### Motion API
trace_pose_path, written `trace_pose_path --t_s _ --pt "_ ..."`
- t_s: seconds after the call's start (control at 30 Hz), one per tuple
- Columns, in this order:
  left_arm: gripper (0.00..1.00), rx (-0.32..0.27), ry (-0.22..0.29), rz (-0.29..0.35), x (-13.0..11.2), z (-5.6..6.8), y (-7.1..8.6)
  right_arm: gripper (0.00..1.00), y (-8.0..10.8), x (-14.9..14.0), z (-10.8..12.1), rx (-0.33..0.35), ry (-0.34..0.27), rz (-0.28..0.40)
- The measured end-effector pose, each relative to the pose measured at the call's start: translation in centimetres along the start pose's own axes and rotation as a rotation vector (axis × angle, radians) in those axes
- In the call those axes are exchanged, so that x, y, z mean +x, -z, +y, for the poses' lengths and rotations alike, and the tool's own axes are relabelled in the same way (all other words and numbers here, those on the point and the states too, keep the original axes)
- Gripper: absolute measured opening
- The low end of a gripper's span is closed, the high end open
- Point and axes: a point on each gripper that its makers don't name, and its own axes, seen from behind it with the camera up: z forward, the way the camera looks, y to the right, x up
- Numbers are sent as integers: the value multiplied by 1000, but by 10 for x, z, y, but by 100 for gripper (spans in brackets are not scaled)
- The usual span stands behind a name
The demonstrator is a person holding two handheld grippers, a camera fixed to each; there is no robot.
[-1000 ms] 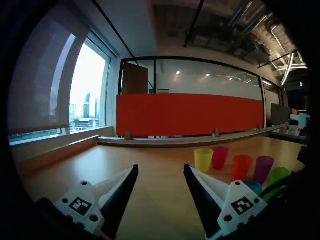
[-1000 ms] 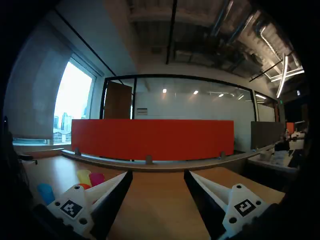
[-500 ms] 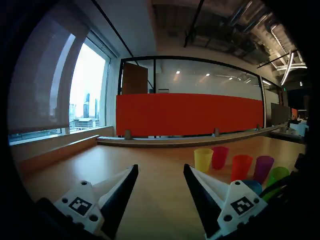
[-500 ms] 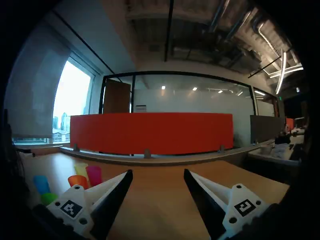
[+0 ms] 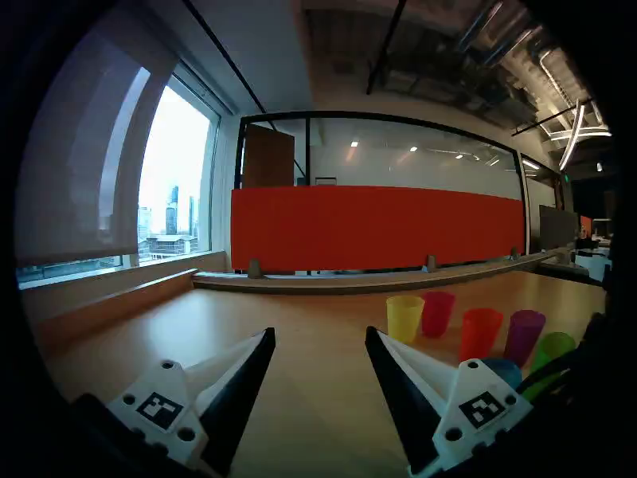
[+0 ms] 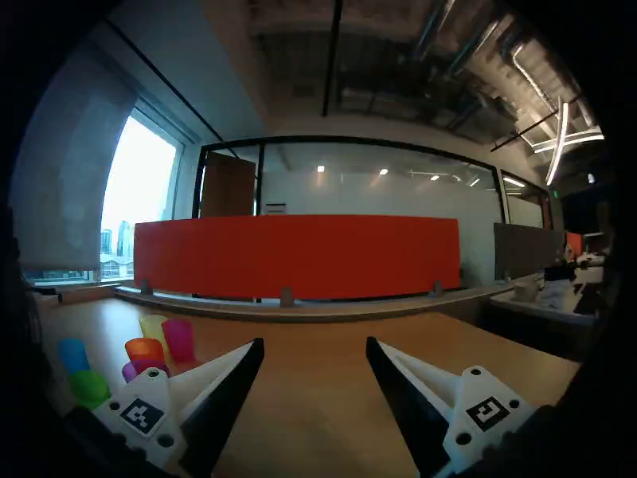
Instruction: Pour water
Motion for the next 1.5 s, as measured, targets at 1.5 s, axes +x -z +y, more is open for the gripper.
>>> trace_pose_path --t_s 1.5 --pt "83 0 0 0 1 0 -1 99 -4 -20 3 -9 7 -62"
